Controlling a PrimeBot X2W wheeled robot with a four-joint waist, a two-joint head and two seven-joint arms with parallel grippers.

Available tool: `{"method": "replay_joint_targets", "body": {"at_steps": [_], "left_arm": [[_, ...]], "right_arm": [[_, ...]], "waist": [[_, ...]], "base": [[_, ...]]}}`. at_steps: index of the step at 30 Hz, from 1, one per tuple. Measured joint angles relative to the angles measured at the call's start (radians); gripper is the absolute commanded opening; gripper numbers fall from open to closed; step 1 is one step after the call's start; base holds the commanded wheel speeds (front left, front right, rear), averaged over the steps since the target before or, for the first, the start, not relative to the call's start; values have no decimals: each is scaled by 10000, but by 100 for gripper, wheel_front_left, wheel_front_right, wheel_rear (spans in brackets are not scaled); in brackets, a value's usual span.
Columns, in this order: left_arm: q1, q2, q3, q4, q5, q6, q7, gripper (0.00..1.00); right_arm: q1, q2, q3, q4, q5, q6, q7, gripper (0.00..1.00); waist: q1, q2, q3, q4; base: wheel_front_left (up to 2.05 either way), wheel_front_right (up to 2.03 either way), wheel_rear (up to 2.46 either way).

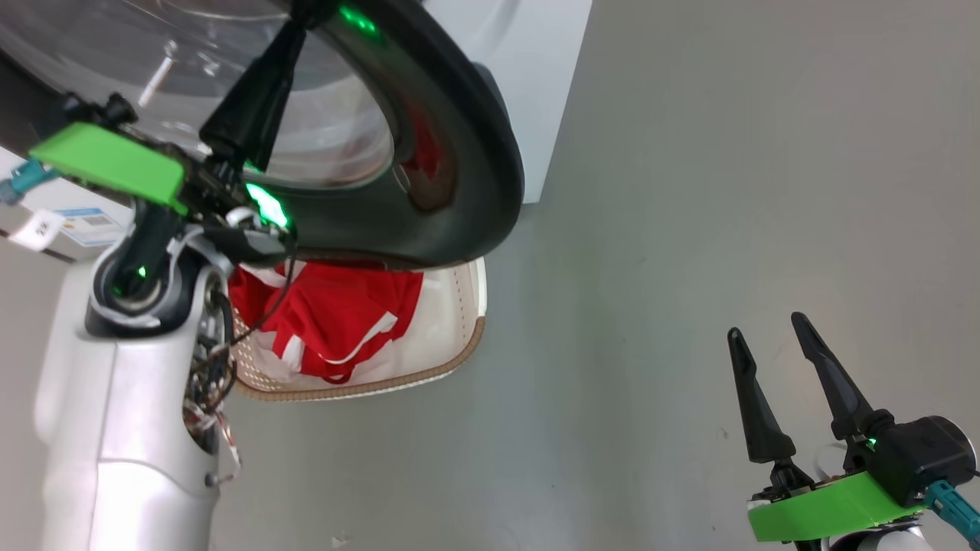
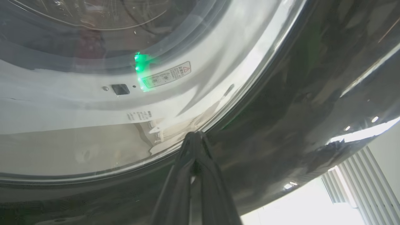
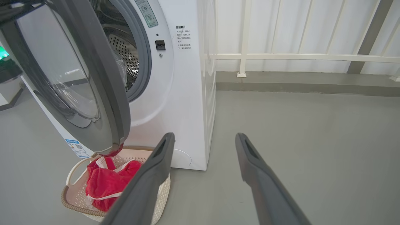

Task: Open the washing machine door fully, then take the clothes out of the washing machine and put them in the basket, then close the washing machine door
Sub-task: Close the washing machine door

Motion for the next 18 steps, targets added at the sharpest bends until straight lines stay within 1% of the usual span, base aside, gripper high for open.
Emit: {"method": "replay_joint_targets", "body": {"at_steps": [1,3,18], "left_arm": [[-92,4,12,75,15,-10,-2,0],[-260,4,63,190,40,-165,-10,0],[-1699,2,247,1034,69,-529,-113,0]], "right_arm": [[-6,0,0,0,0,0,0,100],[-58,0,12,-2,-2,0,0,100],[-312,0,59,-117,-65,0,0,100]], "waist": [[0,0,41,-23],[0,0,118,-71],[0,0,831,-363]], "base": [[0,0,0],[0,0,0],[0,0,0]]}}
